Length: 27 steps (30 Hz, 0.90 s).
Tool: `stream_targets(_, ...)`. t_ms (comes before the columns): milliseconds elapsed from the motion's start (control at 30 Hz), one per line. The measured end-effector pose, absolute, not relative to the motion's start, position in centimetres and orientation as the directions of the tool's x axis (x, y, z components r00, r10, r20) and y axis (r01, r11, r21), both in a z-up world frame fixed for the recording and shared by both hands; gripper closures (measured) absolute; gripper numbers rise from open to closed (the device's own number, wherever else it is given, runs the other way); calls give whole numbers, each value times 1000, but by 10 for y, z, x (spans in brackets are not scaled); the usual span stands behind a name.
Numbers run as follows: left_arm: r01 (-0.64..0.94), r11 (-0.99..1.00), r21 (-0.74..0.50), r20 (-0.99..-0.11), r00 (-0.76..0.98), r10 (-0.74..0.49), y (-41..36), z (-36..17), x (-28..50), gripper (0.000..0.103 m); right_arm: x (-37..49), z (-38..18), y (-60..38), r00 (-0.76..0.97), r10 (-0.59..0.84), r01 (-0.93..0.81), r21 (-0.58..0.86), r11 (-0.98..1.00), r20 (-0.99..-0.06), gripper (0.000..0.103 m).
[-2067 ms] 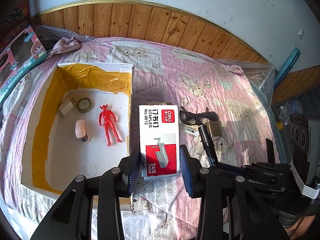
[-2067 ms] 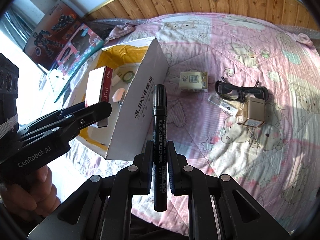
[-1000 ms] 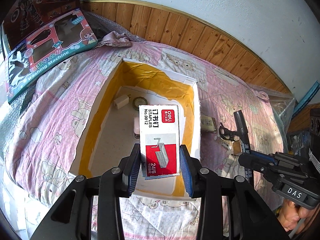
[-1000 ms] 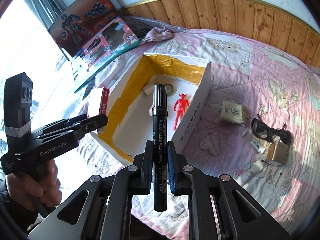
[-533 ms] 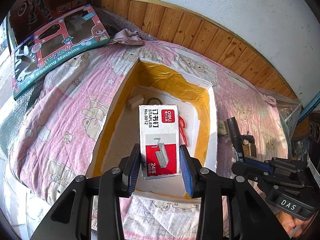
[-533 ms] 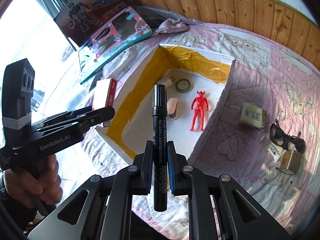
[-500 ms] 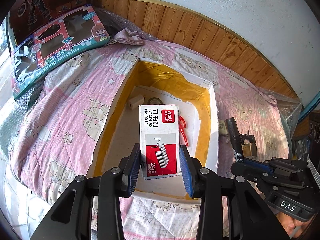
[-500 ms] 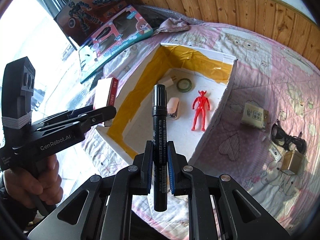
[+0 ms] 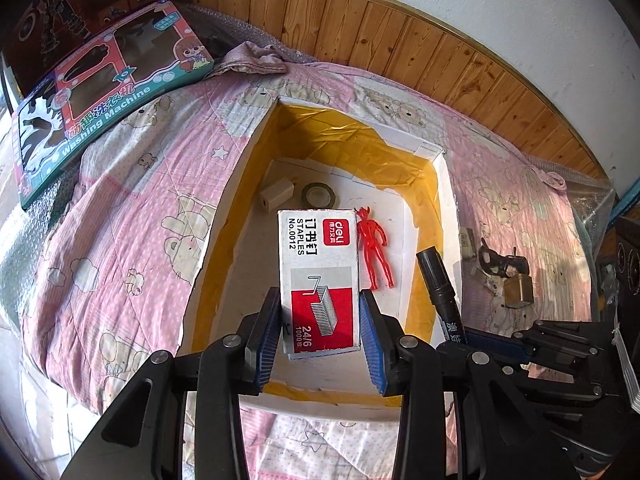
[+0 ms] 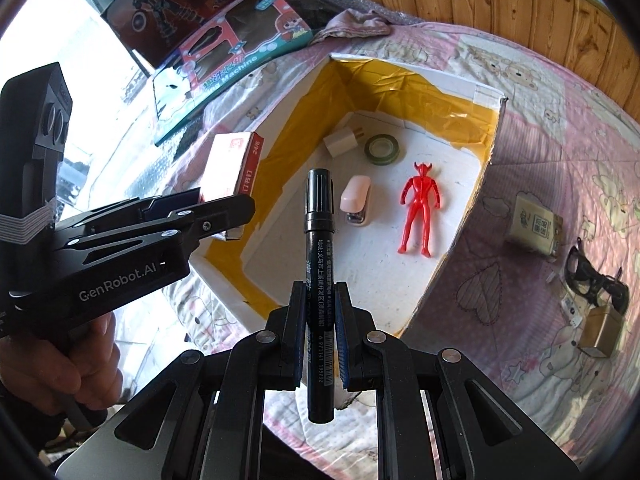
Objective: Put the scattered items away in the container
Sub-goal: 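Lower both tools into the box and open them to drop marker and staples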
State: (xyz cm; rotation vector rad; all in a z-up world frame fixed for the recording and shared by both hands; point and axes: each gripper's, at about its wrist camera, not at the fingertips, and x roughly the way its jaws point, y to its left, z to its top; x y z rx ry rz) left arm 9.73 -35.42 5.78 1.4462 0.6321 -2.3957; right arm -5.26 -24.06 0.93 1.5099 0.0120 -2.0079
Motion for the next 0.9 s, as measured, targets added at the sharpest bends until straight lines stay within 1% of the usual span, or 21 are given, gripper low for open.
stream_targets(300,439,-874,-208,-905,-426,1,-355,45,88,64,-56,1,-251,-131,-458,490,344,-801,-879,89)
stream_targets(600,416,-894,-166,-927,-374,-2,-354,30,80,64,-58,-12,-260,-103,-445,489,344,-802,-890,89)
stream_targets(900,386,-912,-138,-944,-329,3,-356,16,75,64,-67,-24,-267,-35,-485,429,425,-797,-874,89)
